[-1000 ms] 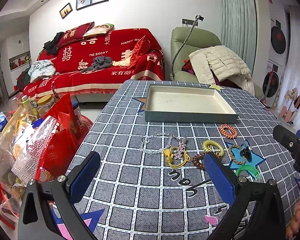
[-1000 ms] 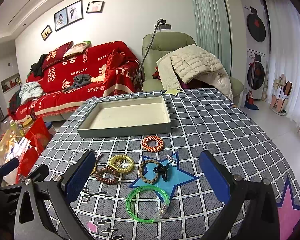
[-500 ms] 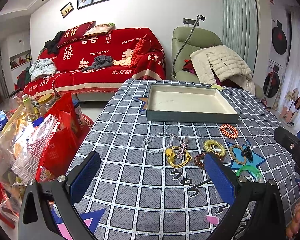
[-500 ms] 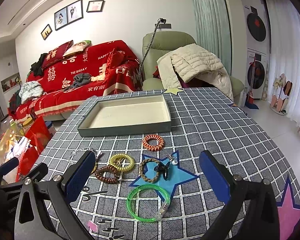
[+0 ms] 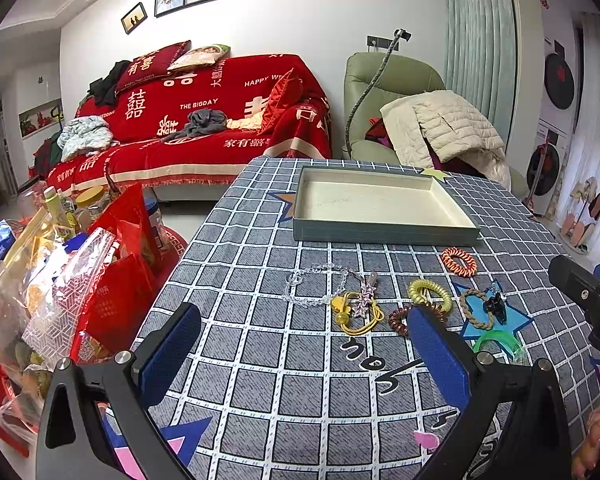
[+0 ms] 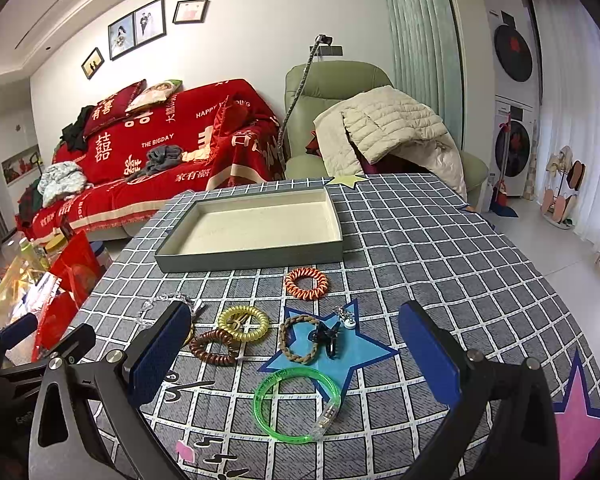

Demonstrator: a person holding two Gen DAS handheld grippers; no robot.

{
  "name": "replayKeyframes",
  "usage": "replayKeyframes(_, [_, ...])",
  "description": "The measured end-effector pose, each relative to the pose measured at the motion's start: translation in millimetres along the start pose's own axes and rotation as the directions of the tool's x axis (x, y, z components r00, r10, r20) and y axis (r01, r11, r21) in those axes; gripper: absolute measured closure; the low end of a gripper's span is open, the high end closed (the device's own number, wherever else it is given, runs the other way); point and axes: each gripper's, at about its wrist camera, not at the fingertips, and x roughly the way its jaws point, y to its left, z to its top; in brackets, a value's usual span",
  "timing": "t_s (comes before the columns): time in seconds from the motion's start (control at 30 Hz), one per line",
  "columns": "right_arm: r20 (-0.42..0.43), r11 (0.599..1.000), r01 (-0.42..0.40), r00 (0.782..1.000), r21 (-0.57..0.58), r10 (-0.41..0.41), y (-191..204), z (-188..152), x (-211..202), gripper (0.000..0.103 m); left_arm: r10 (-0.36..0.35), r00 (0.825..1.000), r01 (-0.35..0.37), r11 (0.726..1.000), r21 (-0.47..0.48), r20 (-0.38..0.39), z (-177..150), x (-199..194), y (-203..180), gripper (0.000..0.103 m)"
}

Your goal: Organize jewelry

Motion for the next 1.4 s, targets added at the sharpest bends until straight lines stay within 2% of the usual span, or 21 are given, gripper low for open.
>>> replayKeyframes(1.4, [-0.019, 1.0, -0.002, 1.0, -0.003, 0.002, 1, -8, 6, 0.0, -0.001, 1.0, 0.001, 1.0, 0.005, -0.02, -2, 12, -4, 0.0])
